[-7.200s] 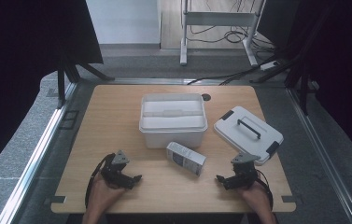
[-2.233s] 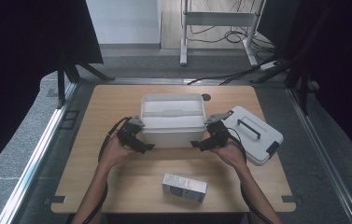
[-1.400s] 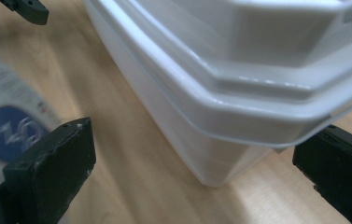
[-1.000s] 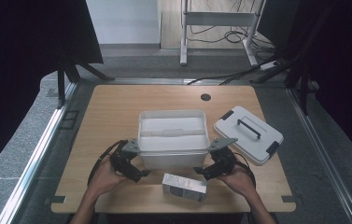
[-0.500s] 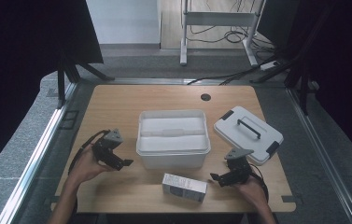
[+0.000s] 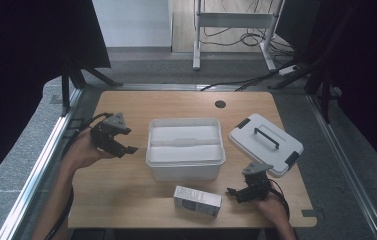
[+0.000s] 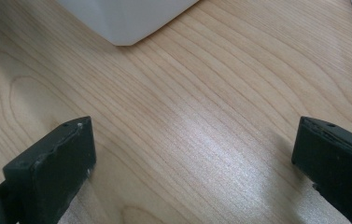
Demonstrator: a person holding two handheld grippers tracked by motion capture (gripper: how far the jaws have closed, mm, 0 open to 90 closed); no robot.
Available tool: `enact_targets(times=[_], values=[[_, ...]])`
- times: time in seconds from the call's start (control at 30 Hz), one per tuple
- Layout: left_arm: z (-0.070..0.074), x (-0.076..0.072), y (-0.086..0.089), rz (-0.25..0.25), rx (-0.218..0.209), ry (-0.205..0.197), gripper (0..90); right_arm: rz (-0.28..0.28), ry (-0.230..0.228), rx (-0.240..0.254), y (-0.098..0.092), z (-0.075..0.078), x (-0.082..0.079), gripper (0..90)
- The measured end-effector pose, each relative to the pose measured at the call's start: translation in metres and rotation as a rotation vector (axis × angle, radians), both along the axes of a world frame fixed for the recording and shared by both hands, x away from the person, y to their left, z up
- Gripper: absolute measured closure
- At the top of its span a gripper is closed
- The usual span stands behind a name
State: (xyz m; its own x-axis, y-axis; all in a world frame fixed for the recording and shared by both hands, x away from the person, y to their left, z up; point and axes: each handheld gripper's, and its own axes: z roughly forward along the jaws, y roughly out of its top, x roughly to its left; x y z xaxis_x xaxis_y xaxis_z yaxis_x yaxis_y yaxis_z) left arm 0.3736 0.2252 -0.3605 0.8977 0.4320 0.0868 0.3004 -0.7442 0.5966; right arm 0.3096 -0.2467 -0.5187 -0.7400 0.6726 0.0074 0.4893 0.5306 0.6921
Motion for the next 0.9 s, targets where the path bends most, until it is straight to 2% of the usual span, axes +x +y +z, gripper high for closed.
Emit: enact_targets(times=[0.13, 0.23, 0.3, 0.53, 0.67, 0.9], values=[[0.016, 0.008, -0.022, -0.056, -0.018, -0.010, 31.5, 0.001, 0.001, 0.000, 0.000, 0.000, 0.000, 0.0], [0.020, 0.015, -0.045, -0.100, -0.017, -0.011, 39.5, 0.001, 0.000, 0.000, 0.000, 0.000, 0.000, 0.0], [0.019, 0.020, -0.060, -0.124, -0.017, -0.006, 40.7, 0.001, 0.000, 0.000, 0.000, 0.000, 0.000, 0.0], [0.007, 0.037, -0.112, -0.217, -0.006, 0.030, 55.3, 0.001, -0.002, 0.000, 0.000, 0.000, 0.000, 0.0], [-0.003, 0.044, -0.137, -0.266, 0.040, 0.062, 64.9, 0.004, -0.002, -0.001, 0.000, 0.000, 0.000, 0.0], [-0.018, 0.048, -0.153, -0.307, 0.093, 0.084, 76.3, 0.003, -0.002, -0.001, 0.000, 0.000, 0.000, 0.0]])
